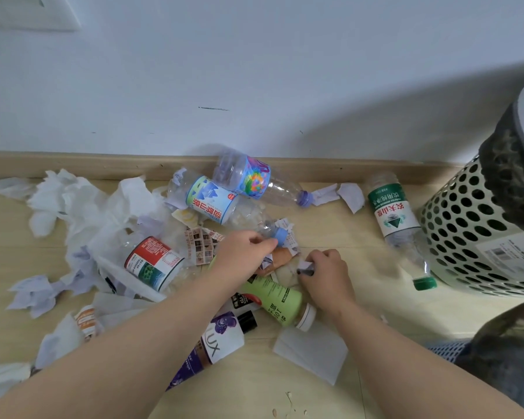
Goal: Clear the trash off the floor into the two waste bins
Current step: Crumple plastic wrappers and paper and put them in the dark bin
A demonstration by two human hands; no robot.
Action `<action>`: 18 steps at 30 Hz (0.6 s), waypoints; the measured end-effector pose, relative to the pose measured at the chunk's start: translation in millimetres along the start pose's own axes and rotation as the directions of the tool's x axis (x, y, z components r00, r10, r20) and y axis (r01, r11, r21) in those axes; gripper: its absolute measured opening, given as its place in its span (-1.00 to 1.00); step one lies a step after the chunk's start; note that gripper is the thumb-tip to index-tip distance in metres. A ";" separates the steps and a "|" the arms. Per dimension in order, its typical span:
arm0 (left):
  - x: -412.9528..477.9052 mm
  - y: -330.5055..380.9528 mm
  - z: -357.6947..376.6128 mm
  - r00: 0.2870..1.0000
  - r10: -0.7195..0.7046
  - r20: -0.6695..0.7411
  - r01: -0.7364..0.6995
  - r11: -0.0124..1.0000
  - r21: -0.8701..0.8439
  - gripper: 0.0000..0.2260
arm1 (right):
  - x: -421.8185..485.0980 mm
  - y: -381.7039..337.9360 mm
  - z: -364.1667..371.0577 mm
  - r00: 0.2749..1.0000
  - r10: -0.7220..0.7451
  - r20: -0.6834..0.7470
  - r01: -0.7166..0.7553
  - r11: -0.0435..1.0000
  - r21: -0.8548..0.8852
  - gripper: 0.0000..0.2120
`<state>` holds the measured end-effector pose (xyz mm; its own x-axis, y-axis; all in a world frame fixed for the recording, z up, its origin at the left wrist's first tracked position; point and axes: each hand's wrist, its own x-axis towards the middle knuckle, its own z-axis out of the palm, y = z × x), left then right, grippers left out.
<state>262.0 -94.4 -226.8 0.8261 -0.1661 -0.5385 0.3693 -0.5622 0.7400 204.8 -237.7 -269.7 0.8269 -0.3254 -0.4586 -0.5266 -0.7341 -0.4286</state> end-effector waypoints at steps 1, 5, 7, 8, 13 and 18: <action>-1.6 -0.4 0.1 0.999 0.042 -0.004 -0.041 0.998 0.045 -0.87 | 0.6 0.5 -0.9 1.000 0.016 -0.008 -0.016 1.000 0.016 -0.83; 1.6 -1.2 5.1 0.992 0.107 -0.067 -0.096 0.984 0.150 -0.80 | 5.7 3.5 -3.0 0.995 0.088 -0.056 -0.078 0.985 0.152 -0.77; 2.9 1.7 8.4 0.988 0.143 -0.058 -0.132 0.977 0.167 -0.89 | 8.7 3.4 -5.0 0.986 0.135 -0.099 -0.105 0.959 0.263 -0.72; 2.5 3.5 9.4 0.985 0.165 -0.053 -0.154 0.972 0.176 -0.92 | 10.5 1.8 -7.2 0.981 0.150 -0.123 -0.106 0.945 0.309 -0.71; 6.0 9.2 11.1 0.981 0.184 -0.056 -0.177 0.979 0.103 -0.80 | 34.9 -10.0 -29.5 0.951 0.064 -0.302 -0.004 0.981 0.196 -0.77; 14.1 10.0 15.7 0.991 0.108 -0.078 -0.107 0.994 0.025 -0.71 | 72.9 -8.4 -54.0 0.966 -0.040 -0.256 -0.003 0.987 -0.163 -0.64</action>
<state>270.7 -115.0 -233.3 0.8920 -0.1622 -0.4220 0.2682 -0.5616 0.7828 280.1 -287.4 -257.5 0.8702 -0.4375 -0.2267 -0.4895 -0.8208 -0.2946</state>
